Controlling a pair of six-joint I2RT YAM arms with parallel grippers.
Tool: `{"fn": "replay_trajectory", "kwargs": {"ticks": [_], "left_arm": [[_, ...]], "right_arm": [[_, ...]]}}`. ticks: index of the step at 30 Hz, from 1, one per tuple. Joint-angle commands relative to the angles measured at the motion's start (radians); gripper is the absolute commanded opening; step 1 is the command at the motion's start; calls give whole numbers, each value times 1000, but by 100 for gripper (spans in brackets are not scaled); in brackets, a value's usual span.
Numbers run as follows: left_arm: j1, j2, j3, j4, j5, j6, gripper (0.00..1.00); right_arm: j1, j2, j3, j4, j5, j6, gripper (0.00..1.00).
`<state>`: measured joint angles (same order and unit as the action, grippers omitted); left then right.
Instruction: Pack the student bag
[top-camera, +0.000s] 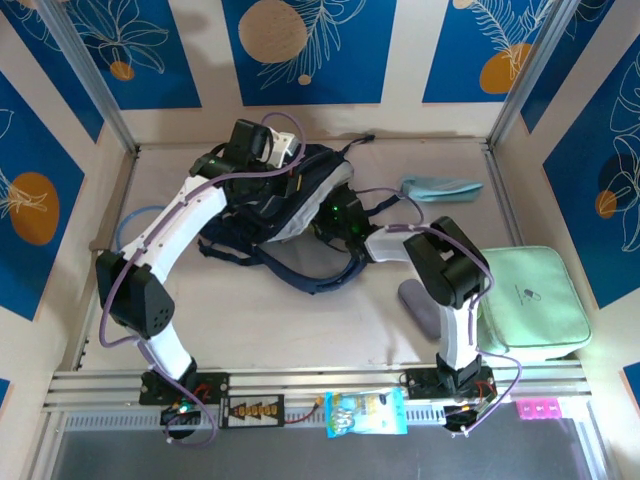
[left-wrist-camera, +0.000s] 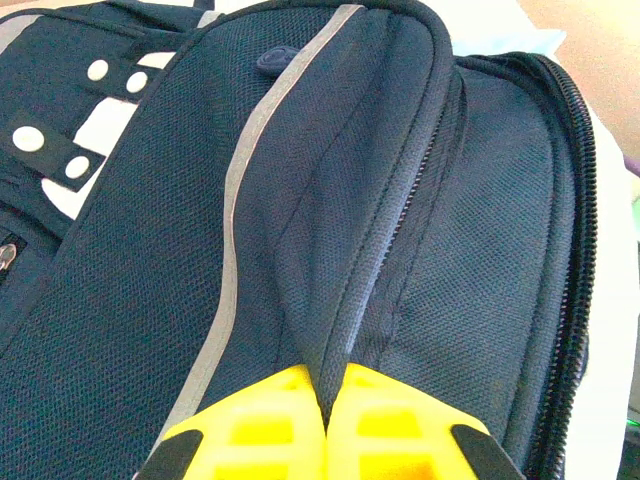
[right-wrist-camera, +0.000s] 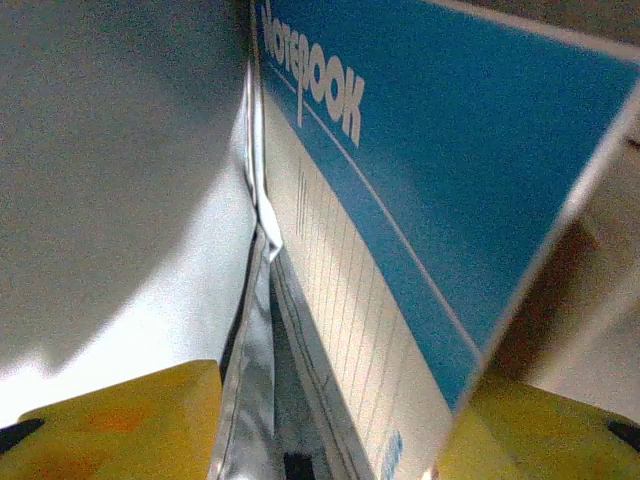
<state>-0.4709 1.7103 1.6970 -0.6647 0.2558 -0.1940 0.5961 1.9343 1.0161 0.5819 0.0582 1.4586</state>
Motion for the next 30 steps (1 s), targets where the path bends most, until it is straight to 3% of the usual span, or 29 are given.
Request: {"fn": "replay_trajectory", "kwargs": {"ticks": [1,4,8,13,14,17,20,24,30], "left_arm": [[20,-9,8,135,43,-33,0],[20,-6,-4,137,45,-32,0],[20,4,-35,138,38,-32,0],[20,25,-66,149,65,-40,0],[20,34,-69,145,77,-44,3],[21,43,-88,131,76,-61,44],[38,21,-149,142,3,-94,71],[108,-43,-268,185,-39,-171,84],[263,-179,-529,250,-53,-365,88]], "right_arm": [[-13,-133,-78,-47,-55,-7,60],[-29,-252,-169,-103,-83,-34,61],[-45,-477,-295,-280,-29,-72,60],[-55,-765,-323,-813,169,-43,62],[-61,-819,-333,-881,196,-36,63],[-86,-941,-361,-992,231,-51,64],[-104,-1006,-370,-1015,210,-111,66],[-100,-988,-365,-986,163,-194,73],[-79,-854,-329,-966,89,-239,79]]}}
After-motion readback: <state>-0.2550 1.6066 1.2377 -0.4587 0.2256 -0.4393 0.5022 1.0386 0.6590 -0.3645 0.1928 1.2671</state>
